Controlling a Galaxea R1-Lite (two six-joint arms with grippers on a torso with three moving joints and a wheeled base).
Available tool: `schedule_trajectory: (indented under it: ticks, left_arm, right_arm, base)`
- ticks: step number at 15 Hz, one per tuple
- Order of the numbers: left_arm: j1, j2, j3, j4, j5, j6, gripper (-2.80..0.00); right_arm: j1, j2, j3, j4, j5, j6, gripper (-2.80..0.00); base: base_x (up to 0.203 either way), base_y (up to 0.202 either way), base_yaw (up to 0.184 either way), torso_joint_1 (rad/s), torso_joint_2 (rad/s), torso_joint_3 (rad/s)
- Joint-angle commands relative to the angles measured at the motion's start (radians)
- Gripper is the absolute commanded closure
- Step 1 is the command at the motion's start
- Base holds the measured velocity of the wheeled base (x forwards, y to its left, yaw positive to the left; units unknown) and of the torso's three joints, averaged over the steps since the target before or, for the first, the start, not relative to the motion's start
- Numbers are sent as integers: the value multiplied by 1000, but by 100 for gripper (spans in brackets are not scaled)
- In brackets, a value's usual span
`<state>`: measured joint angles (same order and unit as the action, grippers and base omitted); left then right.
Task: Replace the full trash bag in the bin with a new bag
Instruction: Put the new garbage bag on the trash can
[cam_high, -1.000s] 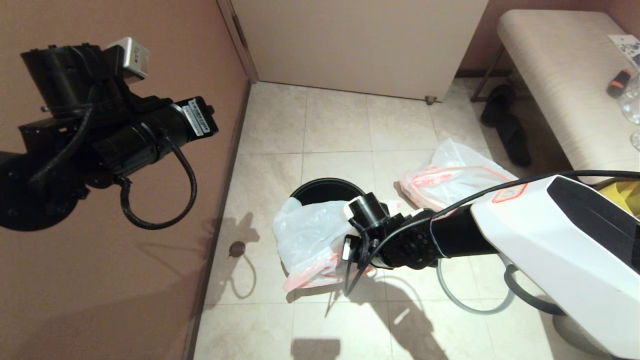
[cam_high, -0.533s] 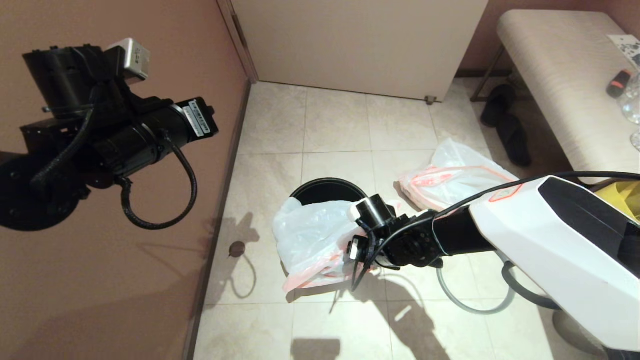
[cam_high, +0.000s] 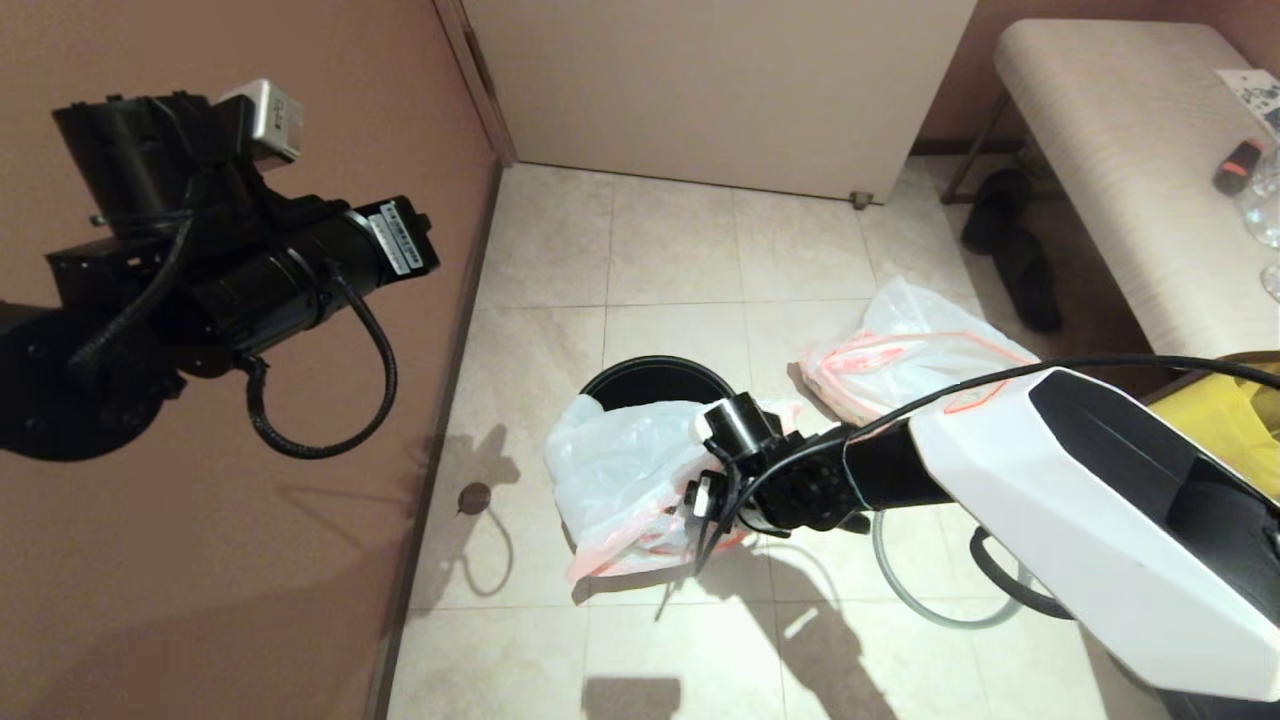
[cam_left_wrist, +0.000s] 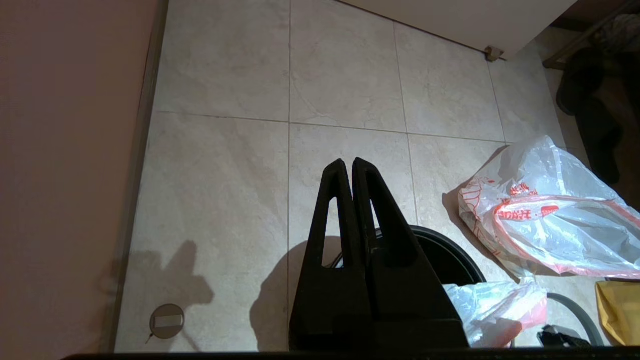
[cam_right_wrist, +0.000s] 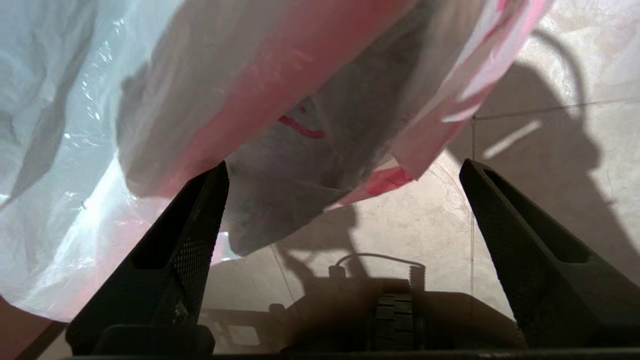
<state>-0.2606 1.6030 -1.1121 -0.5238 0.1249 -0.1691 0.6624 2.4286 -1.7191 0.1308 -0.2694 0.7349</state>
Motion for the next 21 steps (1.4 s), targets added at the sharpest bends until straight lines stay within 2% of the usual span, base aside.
schedule_trajectory:
  ticks: [1,5,9,10,11,14,16,21]
  left_arm:
    - [0,5,0,-4,1,-1,0]
    - [0,5,0,-4,2,-1,0]
    - [0,5,0,-4,1,-1,0]
    - [0,5,0,-4,2,-1,0]
    - [0,5,0,-4,2,-1,0]
    - [0,5,0,-4,2,-1,0]
    - [0,5,0,-4,1,-1,0]
    - [-12,17,2,-1,1,-1,0]
  right_arm:
    - [3,23,-52,20,-2,3,-280]
    - [5,97,-246,205,-10,18,-280]
    - [8,143,-260,230,-90,35,-280]
    - [6,144,-260,221,-91,36,-161]
    - [6,146,-260,195,-91,35,0]
    - [9,140,-260,187,-99,18,0]
    - [9,136,-260,194,-137,14,0]
    - [11,127,-243,297,-156,19,0]
  base:
    - [0,0,0,0,0,0]
    - [0,0,0,0,0,0]
    - [0,0,0,0,0,0]
    - [0,0,0,0,0,0]
    - [0,0,0,0,0,0]
    - [0,0,0,0,0,0]
    - [0,0,0,0,0,0]
    - [0,0,0,0,0,0]
